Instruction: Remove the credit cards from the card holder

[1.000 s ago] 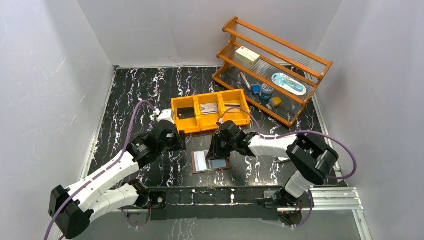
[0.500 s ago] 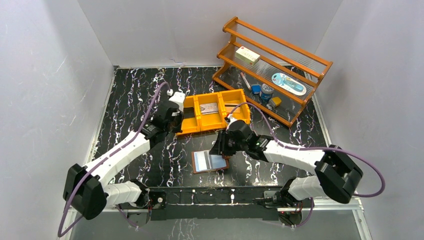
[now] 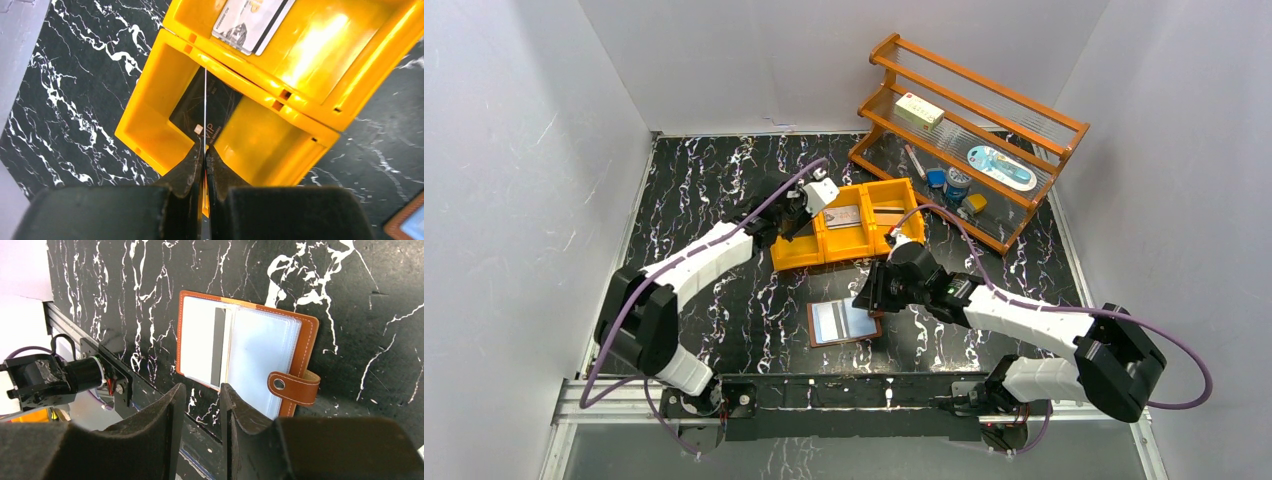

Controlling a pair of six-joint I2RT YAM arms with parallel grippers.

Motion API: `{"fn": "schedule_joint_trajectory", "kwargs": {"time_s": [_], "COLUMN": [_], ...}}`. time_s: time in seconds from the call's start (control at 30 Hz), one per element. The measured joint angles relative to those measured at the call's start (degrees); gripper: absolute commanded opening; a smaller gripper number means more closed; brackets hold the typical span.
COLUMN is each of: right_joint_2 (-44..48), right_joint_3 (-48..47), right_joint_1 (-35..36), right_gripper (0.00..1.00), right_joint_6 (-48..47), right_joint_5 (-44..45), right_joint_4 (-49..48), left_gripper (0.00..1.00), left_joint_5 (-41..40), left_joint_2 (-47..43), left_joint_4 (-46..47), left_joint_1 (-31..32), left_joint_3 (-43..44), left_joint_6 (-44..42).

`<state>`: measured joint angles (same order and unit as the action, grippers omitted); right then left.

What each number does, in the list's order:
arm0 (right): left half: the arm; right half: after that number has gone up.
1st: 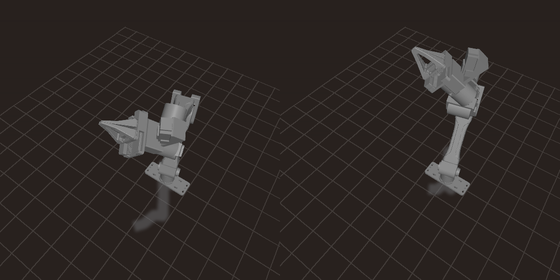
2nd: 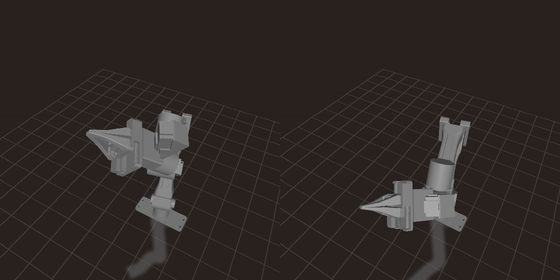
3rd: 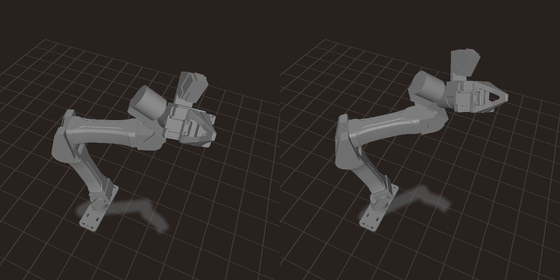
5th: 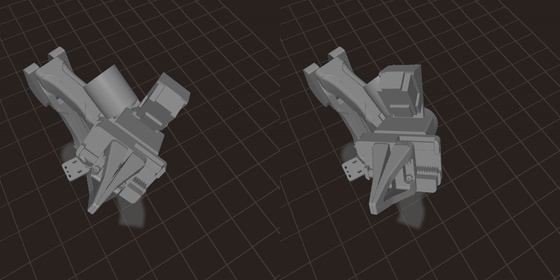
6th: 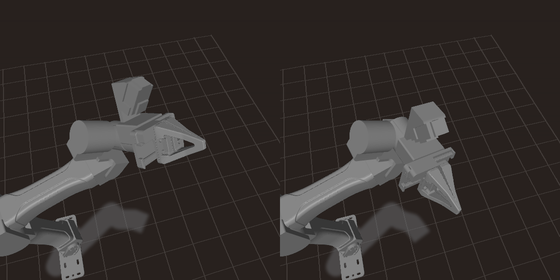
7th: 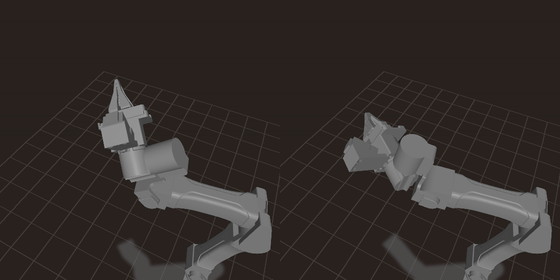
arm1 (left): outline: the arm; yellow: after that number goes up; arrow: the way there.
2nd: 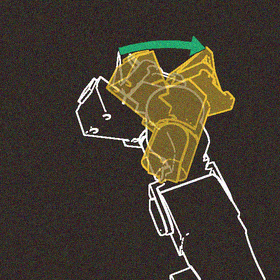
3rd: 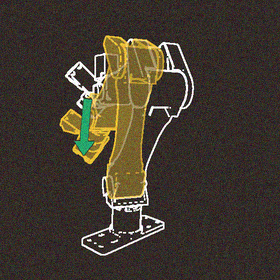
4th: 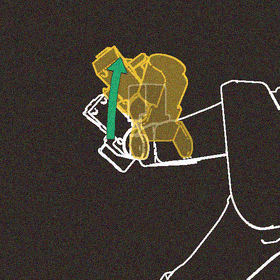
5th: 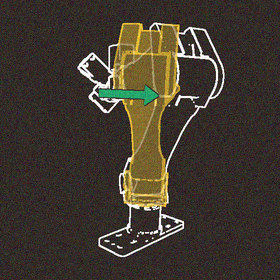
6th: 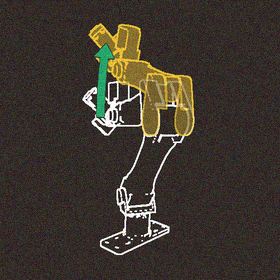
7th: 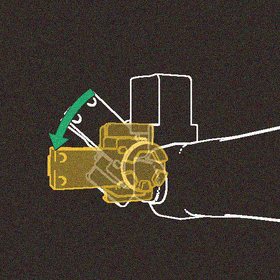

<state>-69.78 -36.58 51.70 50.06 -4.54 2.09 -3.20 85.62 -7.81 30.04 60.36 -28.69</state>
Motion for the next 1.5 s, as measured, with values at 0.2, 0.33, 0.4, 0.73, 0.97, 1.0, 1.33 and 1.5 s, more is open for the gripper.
{"fn": "schedule_joint_trajectory", "kwargs": {"time_s": [0.2, 0.33, 0.4, 0.73, 0.97, 1.0, 1.33, 1.5], "right_joint_2": [0.5, 2.3, 2.7, 2.8, 2.4, 2.4, 2.2, 2.4], "right_joint_3": [0.0, 0.0, 0.1, 0.1, 0.5, 0.8, 2.7, 3.0], "right_joint_1": [-0.3, -0.3, -0.3, -0.7, -0.7, -0.7, -0.7, -0.7], "right_gripper": [0.41, 0.41, 0.41, 0.42, 0.42, 0.42, 0.43, 0.43], "right_joint_6": [-0.4, -0.5, -0.5, -0.6, -0.6, -0.6, -0.5, -0.5], "right_joint_5": [0.2, 0.4, 0.4, 0.7, 0.7, 0.7, 0.5, 0.5], "right_joint_4": [2.4, 3.0, 3.1, 4.3, 4.1, 4.1, 4.3, 4.4], "left_gripper": [0.00, 0.00, 0.00, 0.00, 0.00, 0.00, 0.32, 0.37], "left_joint_5": [0.5, 1.5, 1.9, 1.0, -0.6, -0.7, -0.1, 0.3], "left_joint_2": [4.0, 4.7, 6.0, 14.5, 15.8, 16.3, 18.2, 18.1], "left_joint_4": [0.3, 2.1, 3.0, 5.6, 11.3, 11.7, 12.0, 11.6], "left_joint_1": [-2.6, -4.3, -4.5, -4.4, -4.7, -4.8, -4.8, -4.8], "left_joint_3": [0.4, -0.1, -0.1, 0.2, 0.0, 0.0, 0.0, 0.0], "left_joint_6": [-7.9, -11.1, -13.0, -18.0, -19.3, -19.3, -17.8, -16.7]}}
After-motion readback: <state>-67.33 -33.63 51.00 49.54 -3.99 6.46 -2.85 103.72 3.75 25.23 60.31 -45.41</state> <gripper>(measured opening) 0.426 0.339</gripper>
